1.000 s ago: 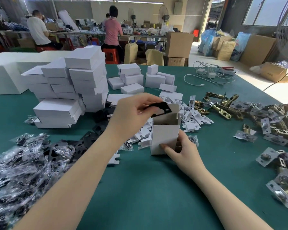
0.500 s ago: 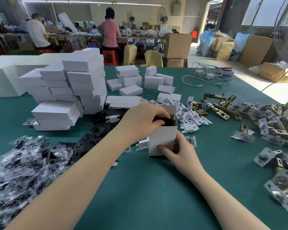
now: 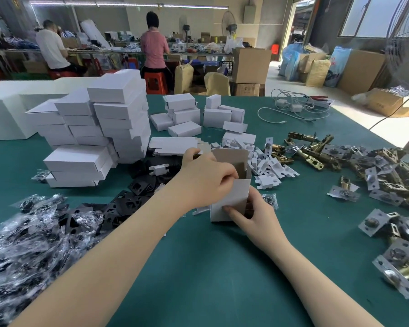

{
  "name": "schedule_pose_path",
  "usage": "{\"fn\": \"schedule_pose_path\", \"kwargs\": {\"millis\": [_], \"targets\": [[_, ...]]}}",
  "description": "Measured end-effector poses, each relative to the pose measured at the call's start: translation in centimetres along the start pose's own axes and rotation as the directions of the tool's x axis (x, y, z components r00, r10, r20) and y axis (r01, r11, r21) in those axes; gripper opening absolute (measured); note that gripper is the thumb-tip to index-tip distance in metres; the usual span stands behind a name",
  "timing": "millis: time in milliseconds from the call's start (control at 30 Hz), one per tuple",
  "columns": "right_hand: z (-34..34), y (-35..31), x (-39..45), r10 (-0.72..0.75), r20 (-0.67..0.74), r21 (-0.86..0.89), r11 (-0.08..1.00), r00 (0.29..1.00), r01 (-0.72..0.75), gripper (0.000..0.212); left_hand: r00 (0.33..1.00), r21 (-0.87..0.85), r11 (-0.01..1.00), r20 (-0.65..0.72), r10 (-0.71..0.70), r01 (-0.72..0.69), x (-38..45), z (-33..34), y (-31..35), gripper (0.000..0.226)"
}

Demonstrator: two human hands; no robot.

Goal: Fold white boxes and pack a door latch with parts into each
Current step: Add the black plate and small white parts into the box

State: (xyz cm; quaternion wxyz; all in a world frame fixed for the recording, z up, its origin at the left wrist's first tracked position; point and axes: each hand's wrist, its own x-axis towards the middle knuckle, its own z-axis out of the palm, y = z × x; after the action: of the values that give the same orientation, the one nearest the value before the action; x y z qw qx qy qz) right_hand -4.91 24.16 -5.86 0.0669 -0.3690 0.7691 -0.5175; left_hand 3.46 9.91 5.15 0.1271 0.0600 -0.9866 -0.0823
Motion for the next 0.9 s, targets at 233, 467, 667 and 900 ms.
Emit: {"fn": "schedule_pose_path", "kwargs": {"millis": [233,467,667,900], "targets": [[0.2,0.1,0.0,-0.039,-0.008,0.007,0.999,0.999,0.039,0.049,0.848,-0.32,0.934,-0.528,-0.038,-0.157,-1.9,4.1,-1.5,0.035],[0.6,-0.8,-0.1,-0.144,-0.187,0.022,0.988,0.972,0.15,0.067,0.877,-0.746,0.642,-0.414,-0.243,-0.175,-3.5,7.0,-2.0,0.04],[0.8,-1.8,-0.3,-0.234,-0.261,0.088,0.96,0.937,0.264,0.045,0.833,-0.775,0.593,-0.466,-0.299,-0.221,-4.3,7.5,-2.3,0.034],[0.5,-1.8,-0.2,-0.287,-0.237,0.005,0.955,0.928,0.296,0.037,0.816,-0.677,0.703,-0.521,-0.249,-0.218,-4.4,7.6,-2.1,0.023]]}}
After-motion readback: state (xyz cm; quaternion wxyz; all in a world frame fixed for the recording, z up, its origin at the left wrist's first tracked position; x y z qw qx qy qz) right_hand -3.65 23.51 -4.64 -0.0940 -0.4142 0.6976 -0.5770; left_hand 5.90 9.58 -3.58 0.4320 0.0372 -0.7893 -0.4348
